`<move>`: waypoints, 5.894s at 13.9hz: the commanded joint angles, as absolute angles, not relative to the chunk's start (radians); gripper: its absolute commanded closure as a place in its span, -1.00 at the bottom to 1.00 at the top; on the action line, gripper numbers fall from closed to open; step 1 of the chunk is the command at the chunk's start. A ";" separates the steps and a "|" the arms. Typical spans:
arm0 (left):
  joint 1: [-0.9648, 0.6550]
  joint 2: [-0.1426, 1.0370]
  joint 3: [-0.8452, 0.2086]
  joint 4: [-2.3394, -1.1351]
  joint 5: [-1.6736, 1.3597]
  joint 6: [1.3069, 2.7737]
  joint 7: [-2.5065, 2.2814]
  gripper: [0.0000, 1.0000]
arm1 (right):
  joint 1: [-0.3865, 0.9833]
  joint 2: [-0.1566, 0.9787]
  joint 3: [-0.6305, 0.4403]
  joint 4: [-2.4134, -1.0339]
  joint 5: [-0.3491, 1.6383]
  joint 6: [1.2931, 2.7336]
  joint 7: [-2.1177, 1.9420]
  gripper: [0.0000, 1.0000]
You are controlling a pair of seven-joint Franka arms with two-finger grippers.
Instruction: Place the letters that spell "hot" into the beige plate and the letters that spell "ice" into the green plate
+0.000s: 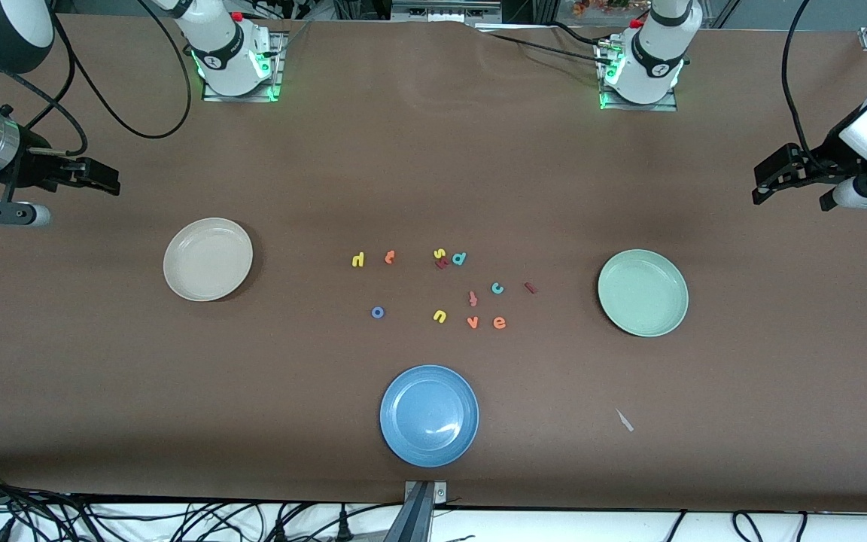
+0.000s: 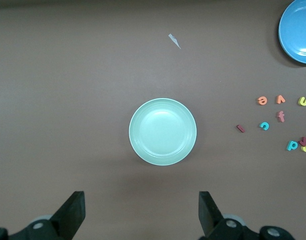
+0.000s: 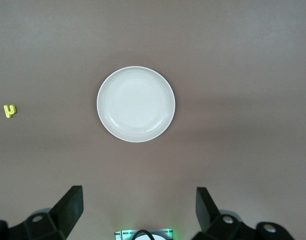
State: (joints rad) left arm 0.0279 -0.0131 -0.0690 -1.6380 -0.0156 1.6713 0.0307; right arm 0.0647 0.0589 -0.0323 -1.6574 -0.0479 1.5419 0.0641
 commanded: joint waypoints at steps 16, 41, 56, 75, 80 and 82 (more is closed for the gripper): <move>0.038 -0.018 -0.071 -1.640 -0.041 1.671 0.060 -1.00 | 0.067 0.072 -0.032 -1.635 -0.005 1.519 0.074 -1.00; -0.123 0.514 -0.307 -1.407 -0.002 1.675 0.057 -1.00 | 0.449 0.486 0.052 -1.936 0.098 2.458 0.712 -1.00; -0.290 0.808 -0.307 -1.404 0.255 2.164 0.466 -1.00 | 0.472 0.586 0.123 -1.987 0.091 2.594 0.721 -0.95; -0.307 0.951 -0.272 -1.327 0.279 2.338 0.896 -0.29 | 0.462 0.630 0.115 -1.911 0.055 2.525 0.584 0.14; -0.308 0.963 -0.273 -1.324 0.288 2.338 0.896 -0.29 | 0.462 0.632 0.115 -1.908 0.048 2.525 0.583 0.75; -0.308 0.963 -0.273 -1.325 0.291 2.338 0.899 0.04 | 0.462 0.630 0.115 -1.905 0.048 2.516 0.584 1.00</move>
